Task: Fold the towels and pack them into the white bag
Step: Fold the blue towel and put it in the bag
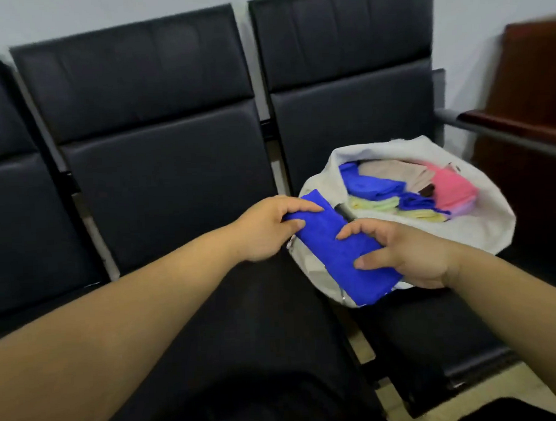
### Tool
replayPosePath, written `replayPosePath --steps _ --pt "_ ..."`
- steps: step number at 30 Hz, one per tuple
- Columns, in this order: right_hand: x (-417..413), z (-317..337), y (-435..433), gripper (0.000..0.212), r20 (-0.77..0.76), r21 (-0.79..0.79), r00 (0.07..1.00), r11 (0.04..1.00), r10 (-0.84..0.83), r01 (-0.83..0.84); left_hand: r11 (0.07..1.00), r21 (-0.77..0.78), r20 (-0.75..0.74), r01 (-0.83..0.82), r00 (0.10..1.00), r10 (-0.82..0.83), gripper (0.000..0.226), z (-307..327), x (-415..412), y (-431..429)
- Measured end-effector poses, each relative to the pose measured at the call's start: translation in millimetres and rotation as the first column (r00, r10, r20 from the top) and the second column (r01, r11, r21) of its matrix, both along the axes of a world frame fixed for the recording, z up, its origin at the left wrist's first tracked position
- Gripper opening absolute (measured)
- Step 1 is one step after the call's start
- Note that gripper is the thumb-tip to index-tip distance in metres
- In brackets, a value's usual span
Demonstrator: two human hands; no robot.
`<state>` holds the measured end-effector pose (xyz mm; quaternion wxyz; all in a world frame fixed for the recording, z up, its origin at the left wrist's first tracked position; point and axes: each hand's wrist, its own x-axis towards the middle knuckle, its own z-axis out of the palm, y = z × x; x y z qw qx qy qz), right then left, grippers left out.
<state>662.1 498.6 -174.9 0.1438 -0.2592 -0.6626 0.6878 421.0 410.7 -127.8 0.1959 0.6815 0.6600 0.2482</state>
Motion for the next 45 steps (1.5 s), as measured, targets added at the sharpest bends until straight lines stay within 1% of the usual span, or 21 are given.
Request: replayPosePath --steps 3,6,8,10,13,16,17,20,24,26,28,30,31,34,36,37,39,41,42,44,45 --pt "32 12 25 0.053 -0.053 0.023 0.991 0.992 -0.121 0.122 0.999 0.027 -0.058 0.036 0.998 -0.034 0.038 24 34 45" --pt "52 16 54 0.059 -0.080 0.049 0.978 0.980 -0.190 0.195 0.996 0.054 -0.088 0.069 0.994 -0.064 0.038 39 60 86" --pt "58 21 72 0.059 -0.090 0.112 0.965 0.960 -0.246 0.255 0.992 0.079 -0.122 0.097 0.989 -0.087 0.039 46 72 111" --pt "57 29 89 0.060 -0.091 0.222 0.951 0.925 -0.295 0.309 0.990 0.109 -0.138 0.091 0.988 -0.075 0.040 51 75 136" --pt "44 40 120 0.061 -0.128 0.328 0.927 0.868 -0.351 0.374 0.985 0.167 -0.105 0.040 0.994 -0.023 0.041 59 66 175" --pt "22 47 149 0.062 -0.177 0.374 0.913 0.834 -0.367 0.407 0.973 0.230 -0.113 0.005 0.993 0.022 0.042 67 47 204" --pt "16 48 156 0.062 -0.170 0.407 0.917 0.822 -0.361 0.399 0.972 0.235 -0.105 -0.007 0.994 0.033 0.043 65 42 208" --pt "6 44 174 0.063 -0.089 0.504 0.944 0.803 -0.319 0.318 0.983 0.184 -0.035 -0.022 0.999 0.029 0.047 48 31 205" --pt "-3 32 181 0.063 0.000 0.483 0.964 0.844 -0.265 0.232 0.989 0.121 0.051 -0.086 0.995 0.080 0.071 13 18 189" --pt "-4 29 182 0.062 0.000 0.478 0.965 0.848 -0.261 0.229 0.985 0.082 0.028 -0.150 0.989 0.148 0.087 0 20 179" --pt "-4 28 182 0.062 -0.042 0.442 0.963 0.859 -0.268 0.258 0.971 0.102 -0.019 -0.216 0.975 0.219 0.092 -9 23 171" --pt "-5 28 180 0.060 -0.085 0.386 0.959 0.878 -0.272 0.283 0.958 0.136 -0.033 -0.251 0.966 0.258 0.085 -13 23 169" --pt "-6 28 177 0.059 -0.113 0.348 0.956 0.891 -0.270 0.292 0.952 0.154 -0.015 -0.266 0.962 0.271 0.079 -13 21 168" --pt "-14 31 168 0.057 -0.222 0.192 0.942 0.936 -0.250 0.294 0.925 0.203 0.107 -0.320 0.947 0.304 0.057 -13 16 164" --pt "-20 28 163 0.056 -0.245 0.133 0.943 0.956 -0.224 0.261 0.908 0.246 0.145 -0.340 0.939 0.313 0.048 -13 14 161" --pt "-23 26 160 0.056 -0.214 0.162 0.956 0.958 -0.201 0.238 0.898 0.262 0.166 -0.353 0.933 0.319 0.045 -12 12 160" --pt "-27 22 155 0.056 -0.051 0.326 0.987 0.932 -0.152 0.160 0.891 0.263 0.184 -0.369 0.926 0.329 0.041 -9 11 157" --pt "-28 23 153 0.054 0.125 0.482 0.983 0.875 -0.132 0.056 0.894 0.250 0.168 -0.372 0.926 0.339 0.039 -7 9 154" --pt "-28 25 153 0.051 0.187 0.545 0.973 0.839 -0.137 0.013 0.895 0.246 0.155 -0.373 0.926 0.343 0.037 -6 9 153" --pt "-27 30 155 0.046 0.266 0.635 0.951 0.770 -0.154 -0.053 0.897 0.240 0.139 -0.371 0.928 0.346 0.033 -5 9 152" --pt "-27 31 156 0.045 0.281 0.662 0.946 0.746 -0.160 -0.071 0.895 0.240 0.134 -0.375 0.926 0.352 0.030 -4 10 152"
